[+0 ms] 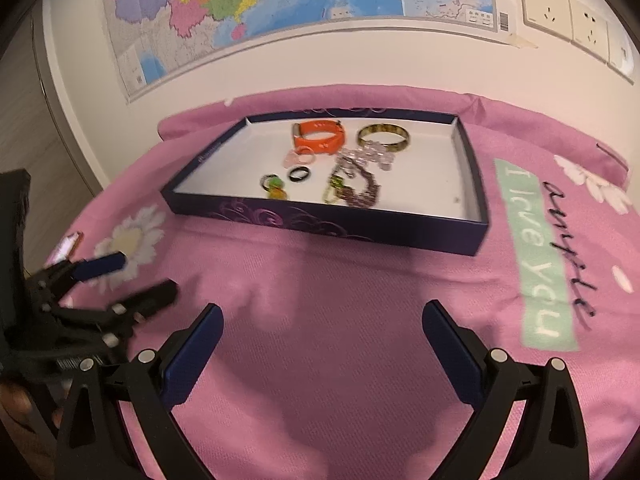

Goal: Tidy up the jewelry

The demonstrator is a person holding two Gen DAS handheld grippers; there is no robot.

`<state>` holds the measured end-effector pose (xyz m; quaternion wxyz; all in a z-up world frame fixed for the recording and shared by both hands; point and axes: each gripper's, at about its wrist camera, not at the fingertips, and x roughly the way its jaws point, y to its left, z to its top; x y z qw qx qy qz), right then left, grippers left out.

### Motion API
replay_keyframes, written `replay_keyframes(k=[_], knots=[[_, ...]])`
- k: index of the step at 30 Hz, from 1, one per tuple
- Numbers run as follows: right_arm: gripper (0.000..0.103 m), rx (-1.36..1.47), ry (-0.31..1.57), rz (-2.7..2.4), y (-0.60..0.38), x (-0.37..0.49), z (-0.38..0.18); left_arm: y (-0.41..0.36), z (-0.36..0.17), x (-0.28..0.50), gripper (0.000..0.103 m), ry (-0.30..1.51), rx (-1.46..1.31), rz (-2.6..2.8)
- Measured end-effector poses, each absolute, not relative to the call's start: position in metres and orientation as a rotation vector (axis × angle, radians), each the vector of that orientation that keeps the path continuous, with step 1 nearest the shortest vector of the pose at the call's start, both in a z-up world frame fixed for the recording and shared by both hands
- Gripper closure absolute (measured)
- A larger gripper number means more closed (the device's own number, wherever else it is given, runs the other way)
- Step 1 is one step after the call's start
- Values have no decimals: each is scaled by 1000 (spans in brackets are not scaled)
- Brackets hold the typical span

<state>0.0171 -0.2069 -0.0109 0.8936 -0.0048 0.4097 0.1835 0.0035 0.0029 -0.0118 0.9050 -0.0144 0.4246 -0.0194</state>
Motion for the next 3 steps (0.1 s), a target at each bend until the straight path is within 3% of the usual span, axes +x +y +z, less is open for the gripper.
replay_keyframes(k=[3], knots=[[7, -74, 883, 316, -233, 25, -15, 9, -12, 4, 6, 882, -36, -40]])
